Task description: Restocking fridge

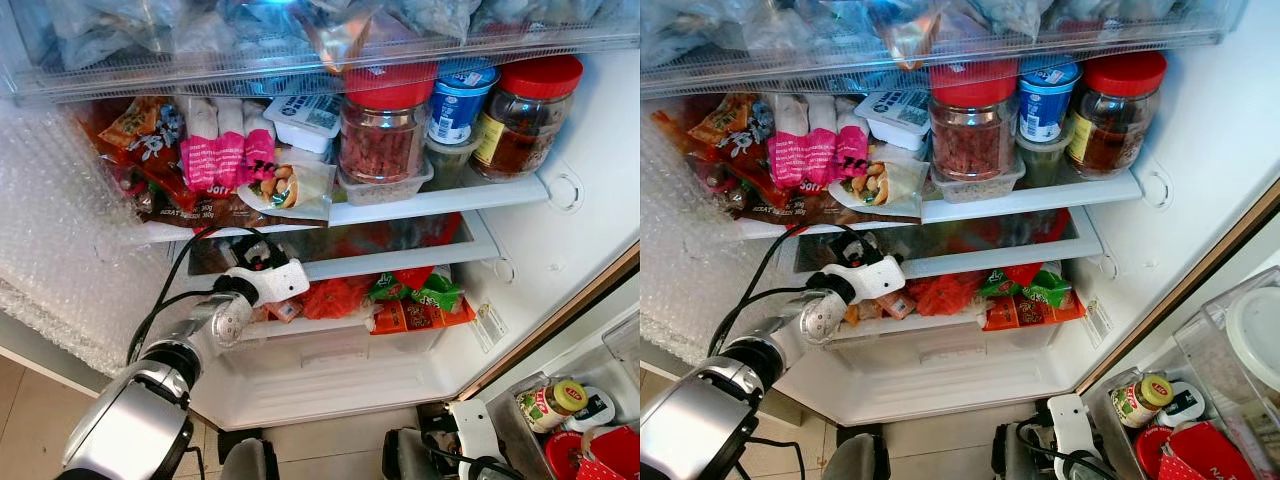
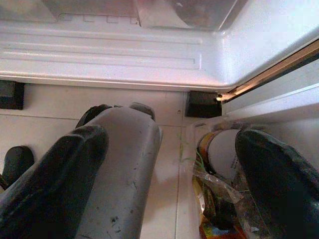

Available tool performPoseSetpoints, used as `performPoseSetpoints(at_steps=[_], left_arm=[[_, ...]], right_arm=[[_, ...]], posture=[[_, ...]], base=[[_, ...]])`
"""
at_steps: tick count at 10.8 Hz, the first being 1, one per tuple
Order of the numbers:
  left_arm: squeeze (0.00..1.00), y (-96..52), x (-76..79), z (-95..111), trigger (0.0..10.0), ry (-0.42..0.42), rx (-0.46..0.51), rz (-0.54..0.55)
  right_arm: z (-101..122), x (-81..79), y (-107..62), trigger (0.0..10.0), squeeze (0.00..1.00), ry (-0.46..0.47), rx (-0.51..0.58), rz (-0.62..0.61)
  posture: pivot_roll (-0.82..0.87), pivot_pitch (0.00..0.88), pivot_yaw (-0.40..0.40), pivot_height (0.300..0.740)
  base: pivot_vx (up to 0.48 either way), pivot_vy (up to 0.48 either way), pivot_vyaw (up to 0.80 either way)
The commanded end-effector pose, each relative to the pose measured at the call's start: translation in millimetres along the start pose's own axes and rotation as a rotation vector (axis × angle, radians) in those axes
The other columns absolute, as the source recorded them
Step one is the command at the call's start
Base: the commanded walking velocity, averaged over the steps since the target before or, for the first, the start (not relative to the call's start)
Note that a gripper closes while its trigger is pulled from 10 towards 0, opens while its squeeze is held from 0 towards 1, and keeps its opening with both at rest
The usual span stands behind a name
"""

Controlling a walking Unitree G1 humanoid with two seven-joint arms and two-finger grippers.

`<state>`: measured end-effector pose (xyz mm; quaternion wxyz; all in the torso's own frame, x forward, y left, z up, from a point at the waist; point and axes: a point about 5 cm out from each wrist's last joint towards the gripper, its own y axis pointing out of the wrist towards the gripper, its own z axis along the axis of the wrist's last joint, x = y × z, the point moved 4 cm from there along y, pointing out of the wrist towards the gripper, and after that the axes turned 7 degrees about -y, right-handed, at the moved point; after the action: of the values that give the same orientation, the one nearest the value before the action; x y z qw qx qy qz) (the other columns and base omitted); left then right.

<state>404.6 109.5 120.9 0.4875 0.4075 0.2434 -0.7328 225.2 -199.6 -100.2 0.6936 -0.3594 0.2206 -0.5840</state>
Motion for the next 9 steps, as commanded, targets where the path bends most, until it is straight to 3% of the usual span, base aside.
performPoseSetpoints(at_steps=[1, 2, 7, 9], left_arm=[[0.91, -4.3, 6.9, -3, 10.0, -0.037, -0.006, -0.026], [0.00, -4.7, 7.6, -1, 10.0, -0.084, 0.007, -0.030], [0.00, -11.4, 24.1, 18, 10.0, -0.281, 0.119, -0.114], [0.00, -11.8, 24.4, 18, 10.0, -0.286, 0.121, -0.118]], right_arm=[[-53, -9.6, -11.7, 10.0, 0.00, 0.009, -0.190, 0.025], [-53, -9.6, -11.6, 10.0, 0.00, 0.009, -0.191, 0.025], [-52, -10.1, -11.3, 10.0, 0.00, 0.006, -0.191, 0.029], [-52, -10.2, -11.3, 10.0, 0.00, 0.006, -0.191, 0.029]], posture=[[-0.02, 0.162, 0.038, 0.621], [-0.02, 0.161, 0.038, 0.621], [-0.01, 0.151, 0.043, 0.621], [-0.01, 0.151, 0.043, 0.621]], base=[[0.000, 0.000, 0.00], [0.000, 0.000, 0.00], [0.000, 0.000, 0.00], [0.000, 0.000, 0.00]])
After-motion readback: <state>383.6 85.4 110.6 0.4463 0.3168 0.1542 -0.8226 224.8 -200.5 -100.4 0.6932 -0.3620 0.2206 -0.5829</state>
